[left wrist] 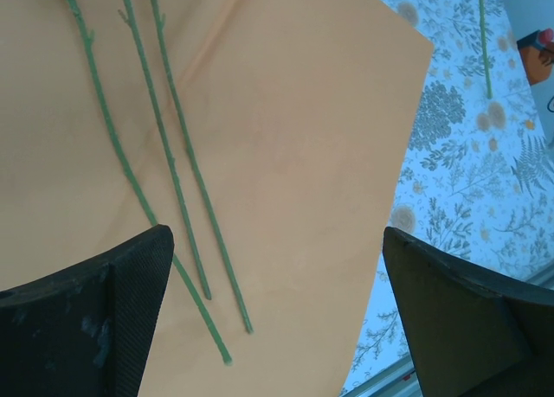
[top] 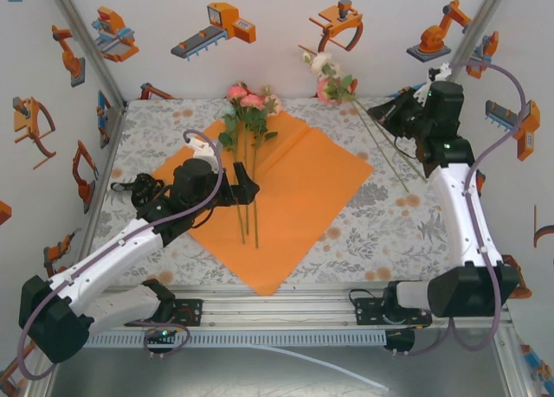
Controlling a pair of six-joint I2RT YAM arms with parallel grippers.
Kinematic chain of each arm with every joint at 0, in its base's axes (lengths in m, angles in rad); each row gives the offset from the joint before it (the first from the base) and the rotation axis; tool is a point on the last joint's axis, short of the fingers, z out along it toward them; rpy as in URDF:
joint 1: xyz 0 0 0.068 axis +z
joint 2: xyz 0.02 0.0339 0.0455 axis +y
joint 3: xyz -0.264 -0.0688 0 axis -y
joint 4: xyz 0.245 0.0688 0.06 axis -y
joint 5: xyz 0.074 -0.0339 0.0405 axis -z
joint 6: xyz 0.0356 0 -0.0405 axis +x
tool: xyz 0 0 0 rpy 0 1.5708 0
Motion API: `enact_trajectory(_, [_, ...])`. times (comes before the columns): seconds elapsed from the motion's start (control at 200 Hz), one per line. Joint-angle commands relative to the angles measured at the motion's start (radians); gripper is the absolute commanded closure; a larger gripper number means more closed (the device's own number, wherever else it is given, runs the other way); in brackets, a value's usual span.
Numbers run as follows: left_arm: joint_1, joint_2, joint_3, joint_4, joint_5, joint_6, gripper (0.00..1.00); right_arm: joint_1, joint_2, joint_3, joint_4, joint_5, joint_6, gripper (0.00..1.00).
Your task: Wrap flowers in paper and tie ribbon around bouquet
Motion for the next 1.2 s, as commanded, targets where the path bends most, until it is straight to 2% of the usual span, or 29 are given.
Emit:
enact_trajectory(0.0, [0.007, -0.023, 0.013, -0.052, -0.027, -0.027, 0.00, -0.005, 0.072, -0.005, -0.097, 0.252, -0.145, 1.00])
enact_trajectory(0.075, [0.009, -0.020, 0.008, -0.062, -0.028, -0.034, 0.00, 0.037, 0.102, -0.003, -0.134, 0.483, -0.263, 1.00])
enact_trajectory(0.14, [0.012, -0.018, 0.000, -0.053, -0.027, -0.037, 0.00, 0.029, 0.134, 0.012, -0.178, 0.513, -0.297, 1.00])
enact_trajectory(0.16, [0.013, -0.015, 0.000, -0.051, -0.026, -0.036, 0.00, 0.017, 0.137, 0.015, -0.188, 0.474, -0.287, 1.00])
enact_trajectory(0.225, [0.015, -0.006, 0.003, -0.048, -0.025, -0.034, 0.00, -0.037, 0.121, -0.012, -0.161, 0.215, -0.180, 1.00])
enact_trajectory(0.265, [0.018, 0.004, 0.007, -0.043, -0.025, -0.034, 0.00, -0.037, 0.106, -0.012, -0.152, 0.108, -0.141, 1.00])
enact_trajectory(0.395, [0.022, 0.042, 0.023, -0.029, 0.003, -0.041, 0.00, 0.041, 0.086, 0.092, -0.236, -0.071, -0.179, 1.00])
enact_trajectory(0.456, [0.021, 0.056, 0.025, -0.022, 0.011, -0.044, 0.00, 0.034, 0.059, 0.083, -0.169, -0.152, -0.122, 1.00])
enact_trajectory(0.521, [0.022, 0.065, 0.025, -0.017, 0.016, -0.052, 0.00, 0.031, 0.032, 0.092, -0.151, -0.080, -0.114, 1.00])
enact_trajectory(0.621, [0.021, 0.068, 0.024, -0.012, 0.031, -0.058, 0.00, 0.040, 0.068, 0.166, -0.251, 0.035, -0.207, 1.00])
enact_trajectory(0.666, [0.022, 0.064, 0.022, -0.012, 0.035, -0.056, 0.00, 0.068, 0.093, 0.179, -0.307, 0.159, -0.267, 1.00])
enact_trajectory(0.691, [0.023, 0.061, 0.019, -0.010, 0.037, -0.052, 0.00, 0.087, 0.106, 0.158, -0.312, 0.260, -0.298, 0.91])
enact_trajectory(0.741, [0.022, 0.058, 0.010, 0.000, 0.049, -0.039, 0.00, 0.102, 0.123, 0.097, -0.282, 0.353, -0.317, 0.78])
enact_trajectory(0.796, [0.022, 0.055, -0.001, 0.011, 0.066, -0.028, 0.00, 0.102, 0.159, 0.031, -0.237, 0.377, -0.301, 0.63])
enact_trajectory(0.841, [0.022, 0.055, -0.008, 0.016, 0.077, -0.018, 0.00, 0.102, 0.188, -0.008, -0.201, 0.392, -0.281, 0.56])
enact_trajectory(0.956, [0.021, 0.057, -0.005, 0.009, 0.095, 0.005, 0.00, 0.103, 0.288, -0.048, -0.133, 0.414, -0.257, 0.52])
enact_trajectory(1.196, [0.022, 0.048, -0.020, 0.017, 0.100, 0.017, 0.00, 0.109, 0.547, 0.030, -0.120, 0.428, -0.229, 0.51])
